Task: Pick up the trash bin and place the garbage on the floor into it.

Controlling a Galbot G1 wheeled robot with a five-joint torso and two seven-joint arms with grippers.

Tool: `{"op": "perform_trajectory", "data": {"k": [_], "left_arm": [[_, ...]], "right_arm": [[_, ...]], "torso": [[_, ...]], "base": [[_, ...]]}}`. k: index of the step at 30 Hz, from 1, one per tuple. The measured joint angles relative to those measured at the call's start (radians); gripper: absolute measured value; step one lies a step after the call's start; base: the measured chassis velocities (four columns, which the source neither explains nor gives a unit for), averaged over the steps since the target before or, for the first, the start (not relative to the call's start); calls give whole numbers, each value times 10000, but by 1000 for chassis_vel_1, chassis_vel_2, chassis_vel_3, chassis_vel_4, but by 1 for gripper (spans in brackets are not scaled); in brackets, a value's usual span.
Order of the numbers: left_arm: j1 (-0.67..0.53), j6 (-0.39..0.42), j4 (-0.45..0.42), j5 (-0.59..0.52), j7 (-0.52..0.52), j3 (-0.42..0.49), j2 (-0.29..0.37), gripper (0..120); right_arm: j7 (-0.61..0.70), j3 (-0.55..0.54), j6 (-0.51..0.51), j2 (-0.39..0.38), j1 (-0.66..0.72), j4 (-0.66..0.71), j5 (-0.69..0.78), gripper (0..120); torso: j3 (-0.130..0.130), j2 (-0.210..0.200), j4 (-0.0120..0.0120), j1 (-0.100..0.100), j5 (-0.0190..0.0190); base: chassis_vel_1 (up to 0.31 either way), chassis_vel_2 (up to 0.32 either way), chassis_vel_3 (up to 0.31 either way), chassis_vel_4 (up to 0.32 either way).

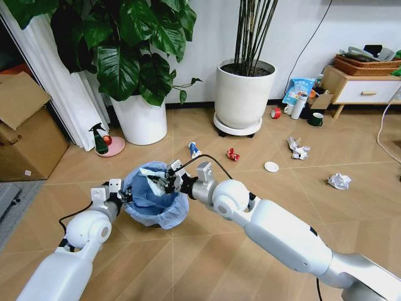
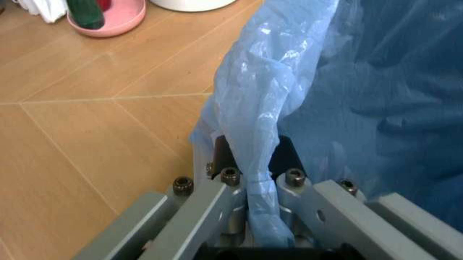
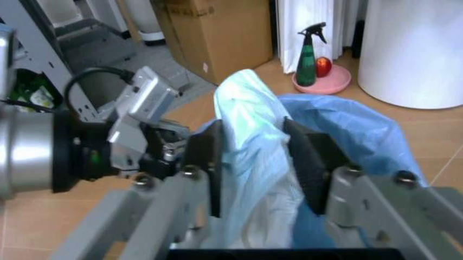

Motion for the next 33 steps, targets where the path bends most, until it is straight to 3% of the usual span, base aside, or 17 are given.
{"op": "perform_trajectory", "data": {"k": [4,7,12,17,25,33], "left_arm": [[50,-3,-81,0,-27,-5,13,0],[41,-10,-107,-1,-29,11,12,0],[33,-18,-152,-6,-34,38,-3,0],[104,-18,-153,20,9,-72,-36,0],[292,-22,-236,65,161,-366,-14,0],[357,-95,-325,61,272,-551,31,0]], "right_arm": [[87,-30,46,84,27,-123,-42,53],[111,-41,64,93,28,-148,-47,58],[328,-51,189,189,60,-159,-55,82],[1093,548,148,163,31,149,-26,97],[1412,2460,-389,-837,-584,-47,-265,100],[522,4124,-235,-1522,-1989,-2386,-759,100]], "torso": [[0,0,0,0,0],[0,0,0,0,0],[0,0,0,0,0],[0,0,2,0,1],[-1,0,-2,0,3],[-1,0,-2,0,6]], "base": [[0,0,0,0],[0,0,0,0],[0,0,0,0],[0,0,0,0],[0,0,0,0],[0,0,0,0]]}}
